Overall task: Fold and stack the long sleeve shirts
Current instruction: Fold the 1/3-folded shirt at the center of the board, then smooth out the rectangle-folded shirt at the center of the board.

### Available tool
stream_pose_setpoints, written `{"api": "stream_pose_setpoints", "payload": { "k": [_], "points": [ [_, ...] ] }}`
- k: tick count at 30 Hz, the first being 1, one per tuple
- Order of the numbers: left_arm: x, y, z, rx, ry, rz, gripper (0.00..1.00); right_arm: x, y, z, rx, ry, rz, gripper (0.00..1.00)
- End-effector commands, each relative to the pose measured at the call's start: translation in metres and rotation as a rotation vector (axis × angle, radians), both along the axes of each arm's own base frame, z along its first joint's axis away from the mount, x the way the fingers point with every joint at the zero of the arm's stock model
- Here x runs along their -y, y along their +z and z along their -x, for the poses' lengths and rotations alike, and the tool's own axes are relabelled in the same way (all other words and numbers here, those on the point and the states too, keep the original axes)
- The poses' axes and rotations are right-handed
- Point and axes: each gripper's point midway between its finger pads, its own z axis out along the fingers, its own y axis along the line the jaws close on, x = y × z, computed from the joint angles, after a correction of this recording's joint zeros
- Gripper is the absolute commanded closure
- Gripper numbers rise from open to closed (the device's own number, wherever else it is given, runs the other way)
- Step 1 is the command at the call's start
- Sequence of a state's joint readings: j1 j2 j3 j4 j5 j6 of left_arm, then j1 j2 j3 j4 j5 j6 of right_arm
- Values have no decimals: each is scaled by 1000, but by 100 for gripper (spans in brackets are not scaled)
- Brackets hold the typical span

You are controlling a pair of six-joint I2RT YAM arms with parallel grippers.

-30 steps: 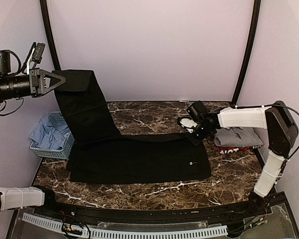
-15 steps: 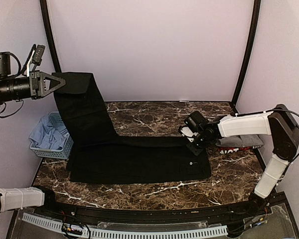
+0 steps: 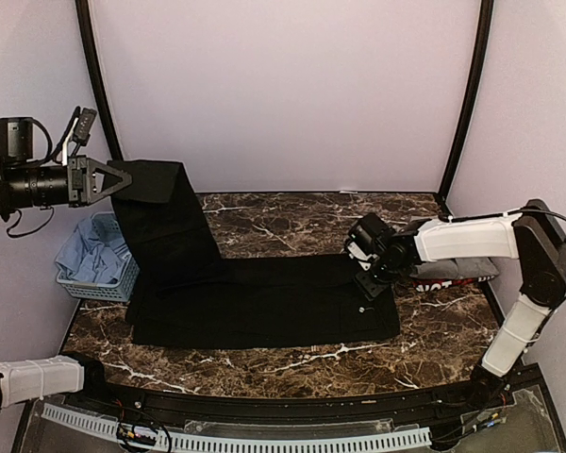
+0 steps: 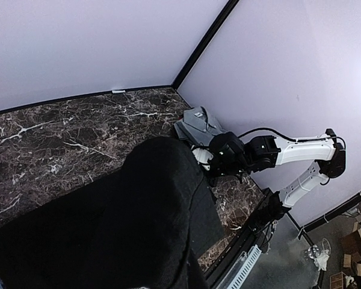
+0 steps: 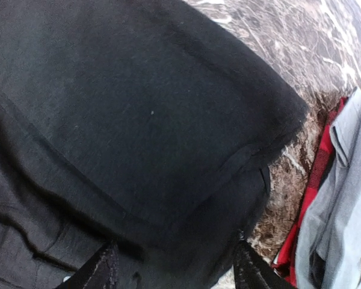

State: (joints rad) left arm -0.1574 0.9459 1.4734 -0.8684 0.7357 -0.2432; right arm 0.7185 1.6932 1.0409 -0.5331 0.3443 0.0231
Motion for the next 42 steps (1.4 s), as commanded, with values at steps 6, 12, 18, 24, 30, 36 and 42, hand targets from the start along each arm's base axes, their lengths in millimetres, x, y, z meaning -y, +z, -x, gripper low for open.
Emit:
{"api": "stream_pose_setpoints", "payload": {
  "k": [6,12,18,24,30,36,42],
  "points": [
    [4,-10,2,37,-40,-11,100,-31,59,12,46,33,-232,28],
    [8,-21,0,21,-63,19,100,-55,50,-15,68,3,-286,41],
    [12,-31,-5,5,-79,42,100,-64,14,-43,41,-57,-267,58],
    [13,-40,-9,-9,-78,37,100,-49,-4,-64,44,-101,-297,44],
    [11,-45,-10,-17,-69,30,100,-36,-8,-77,28,-102,-341,30],
    [11,-47,-12,-18,-65,24,100,-29,-12,-89,6,-91,-400,26],
    [11,-49,-11,-20,-63,22,100,-14,-19,-104,2,-109,-376,25]
  ]
}}
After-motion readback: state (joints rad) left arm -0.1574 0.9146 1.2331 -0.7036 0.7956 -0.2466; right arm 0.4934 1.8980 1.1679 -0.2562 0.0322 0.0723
